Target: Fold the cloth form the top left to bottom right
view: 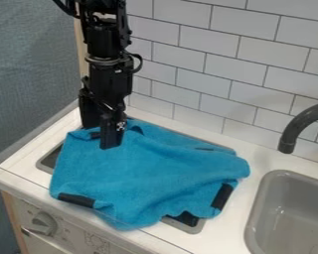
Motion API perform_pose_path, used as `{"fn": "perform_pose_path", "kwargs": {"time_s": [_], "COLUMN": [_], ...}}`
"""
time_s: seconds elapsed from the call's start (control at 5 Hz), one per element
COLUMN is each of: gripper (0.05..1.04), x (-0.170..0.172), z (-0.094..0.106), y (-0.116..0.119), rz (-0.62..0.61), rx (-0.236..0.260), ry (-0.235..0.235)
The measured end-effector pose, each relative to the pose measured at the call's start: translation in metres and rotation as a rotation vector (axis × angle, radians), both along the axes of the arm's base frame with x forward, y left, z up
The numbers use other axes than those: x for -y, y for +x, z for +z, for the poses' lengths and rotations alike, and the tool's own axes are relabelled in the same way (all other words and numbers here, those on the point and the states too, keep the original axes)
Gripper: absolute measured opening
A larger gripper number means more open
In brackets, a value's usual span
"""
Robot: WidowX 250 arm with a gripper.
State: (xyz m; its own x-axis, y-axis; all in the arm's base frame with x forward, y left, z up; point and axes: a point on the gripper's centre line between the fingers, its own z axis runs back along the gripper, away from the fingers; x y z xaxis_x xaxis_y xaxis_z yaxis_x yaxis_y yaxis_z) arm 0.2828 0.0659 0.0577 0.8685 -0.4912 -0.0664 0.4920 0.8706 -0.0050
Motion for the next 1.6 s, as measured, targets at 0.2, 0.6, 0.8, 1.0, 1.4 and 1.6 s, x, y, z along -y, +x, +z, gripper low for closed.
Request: {"fn": "perform_pose_path", "kwargs": {"time_s": [0.2,0.6,0.8,1.0,1.4,1.6], "gripper": [1.0,1.0,1.0,1.0,1.0,1.0], "x": [0.001,-0.014,-0.032,-0.051,-0.066,-0.069], "z": [-0.008,-0.012,-0.013,-0.019,-0.039,-0.052], "y": [-0.004,0.028,0.05,0.062,0.09,0.091], "rz": [0.003,0.082,0.12,0.132,0.121,0.112], "rx": [-0.028,0.081,0.152,0.181,0.166,0.156], "ry": [-0.006,0.065,0.109,0.156,0.2,0.213]}}
